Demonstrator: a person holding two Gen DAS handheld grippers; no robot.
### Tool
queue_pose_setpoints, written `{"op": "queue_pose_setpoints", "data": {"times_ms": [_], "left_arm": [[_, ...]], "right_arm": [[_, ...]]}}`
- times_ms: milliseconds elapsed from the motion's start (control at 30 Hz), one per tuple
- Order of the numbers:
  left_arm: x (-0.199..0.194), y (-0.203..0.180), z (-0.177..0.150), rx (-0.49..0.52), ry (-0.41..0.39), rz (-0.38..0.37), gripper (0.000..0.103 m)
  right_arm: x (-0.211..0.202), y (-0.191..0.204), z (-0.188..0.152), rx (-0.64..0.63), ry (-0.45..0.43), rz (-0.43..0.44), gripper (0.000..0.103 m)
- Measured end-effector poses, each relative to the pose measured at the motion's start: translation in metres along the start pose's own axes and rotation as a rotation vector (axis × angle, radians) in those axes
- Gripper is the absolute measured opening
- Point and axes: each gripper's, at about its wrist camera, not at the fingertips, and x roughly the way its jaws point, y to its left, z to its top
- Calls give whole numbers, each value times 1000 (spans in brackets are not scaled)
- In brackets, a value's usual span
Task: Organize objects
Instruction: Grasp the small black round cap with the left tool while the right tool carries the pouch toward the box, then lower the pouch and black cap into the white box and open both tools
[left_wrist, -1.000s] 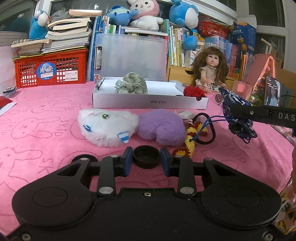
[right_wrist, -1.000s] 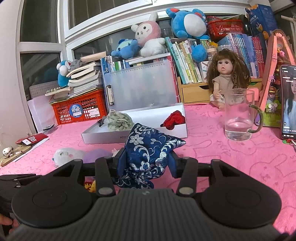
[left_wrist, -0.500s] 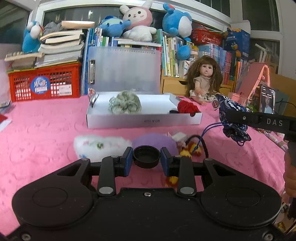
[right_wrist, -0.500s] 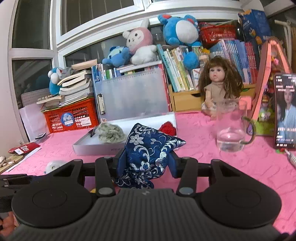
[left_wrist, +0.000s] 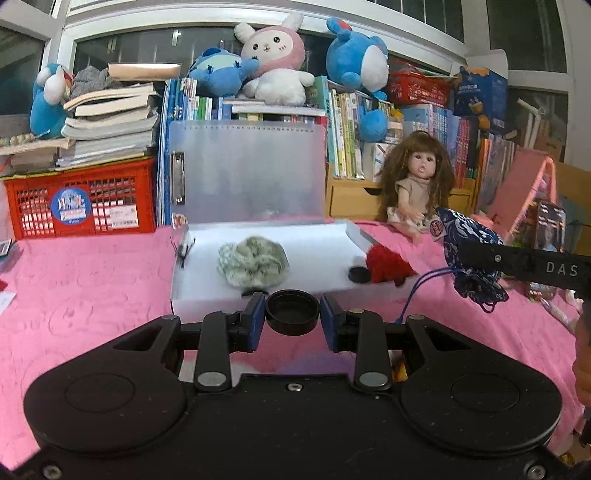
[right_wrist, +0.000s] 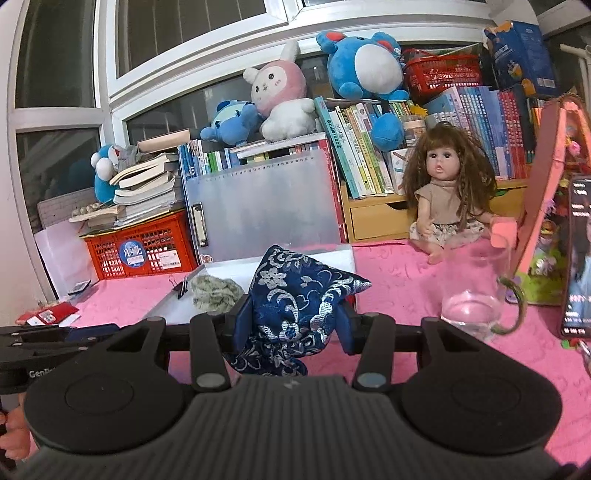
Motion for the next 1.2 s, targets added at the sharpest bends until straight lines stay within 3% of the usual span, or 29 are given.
{"op": "queue_pose_setpoints", "data": {"times_ms": [467, 867, 1200], "left_arm": [[80, 37, 41, -116, 46, 53, 30], [140, 54, 38, -123, 141, 130, 31], [167, 65, 34, -151, 204, 114, 31]], "right_arm": [[72, -7, 38, 26, 102, 42, 50], [147, -9, 24, 48, 208, 41, 50], [187, -5, 19, 46, 287, 49, 50]]}}
